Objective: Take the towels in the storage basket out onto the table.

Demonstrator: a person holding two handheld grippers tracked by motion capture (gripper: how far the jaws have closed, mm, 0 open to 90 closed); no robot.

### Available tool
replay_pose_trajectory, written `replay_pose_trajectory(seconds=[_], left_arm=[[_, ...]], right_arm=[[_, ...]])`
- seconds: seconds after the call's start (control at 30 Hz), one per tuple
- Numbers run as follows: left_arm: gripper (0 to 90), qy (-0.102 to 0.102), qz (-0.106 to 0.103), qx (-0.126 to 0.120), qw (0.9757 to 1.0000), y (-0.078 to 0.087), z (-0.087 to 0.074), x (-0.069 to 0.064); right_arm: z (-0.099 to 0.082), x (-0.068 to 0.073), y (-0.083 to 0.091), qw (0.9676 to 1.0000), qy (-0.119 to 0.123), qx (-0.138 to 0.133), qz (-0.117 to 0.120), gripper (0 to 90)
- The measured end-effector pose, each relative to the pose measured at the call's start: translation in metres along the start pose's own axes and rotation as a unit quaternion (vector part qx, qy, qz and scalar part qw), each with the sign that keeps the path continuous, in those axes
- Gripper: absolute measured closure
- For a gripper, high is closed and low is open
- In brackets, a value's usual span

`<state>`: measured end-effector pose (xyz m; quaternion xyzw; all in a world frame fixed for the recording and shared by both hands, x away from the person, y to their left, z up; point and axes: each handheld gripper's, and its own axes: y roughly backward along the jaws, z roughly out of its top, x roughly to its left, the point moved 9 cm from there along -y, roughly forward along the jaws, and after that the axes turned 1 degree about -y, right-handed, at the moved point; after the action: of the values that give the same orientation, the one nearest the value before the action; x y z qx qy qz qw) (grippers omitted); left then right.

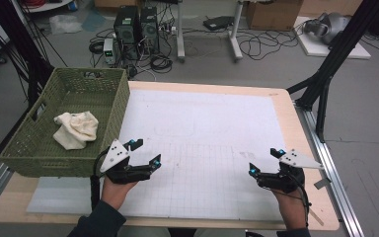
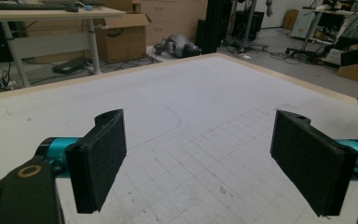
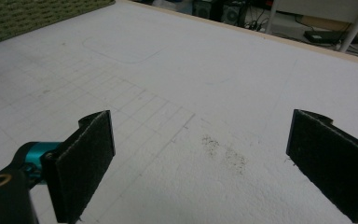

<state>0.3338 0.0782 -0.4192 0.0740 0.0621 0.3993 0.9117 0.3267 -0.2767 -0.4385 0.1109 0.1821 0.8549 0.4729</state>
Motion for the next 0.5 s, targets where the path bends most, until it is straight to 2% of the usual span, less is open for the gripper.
replay_pose_trajectory(seconds=[0.1,0.13,0.27,0.5], left_arm=[[18.7,0.003,-0.002,0.001,1.0000,0.000,0.003,-0.001],[18.6,0.004,-0.009,0.000,1.0000,0.001,0.008,-0.003],[18.3,-0.001,-0.009,-0.004,0.9999,0.003,0.019,-0.003],[18.0,-0.002,-0.004,-0.018,0.9998,0.015,0.044,0.006]], right_arm=[[-0.001,0.001,-0.002,1.0000,0.000,0.004,0.003,6.9],[-0.002,0.002,-0.002,1.0000,-0.002,0.008,0.005,6.9],[-0.002,0.002,-0.003,1.0000,0.004,0.008,0.003,6.9],[-0.001,0.002,-0.003,0.9999,0.004,0.008,0.005,6.9]])
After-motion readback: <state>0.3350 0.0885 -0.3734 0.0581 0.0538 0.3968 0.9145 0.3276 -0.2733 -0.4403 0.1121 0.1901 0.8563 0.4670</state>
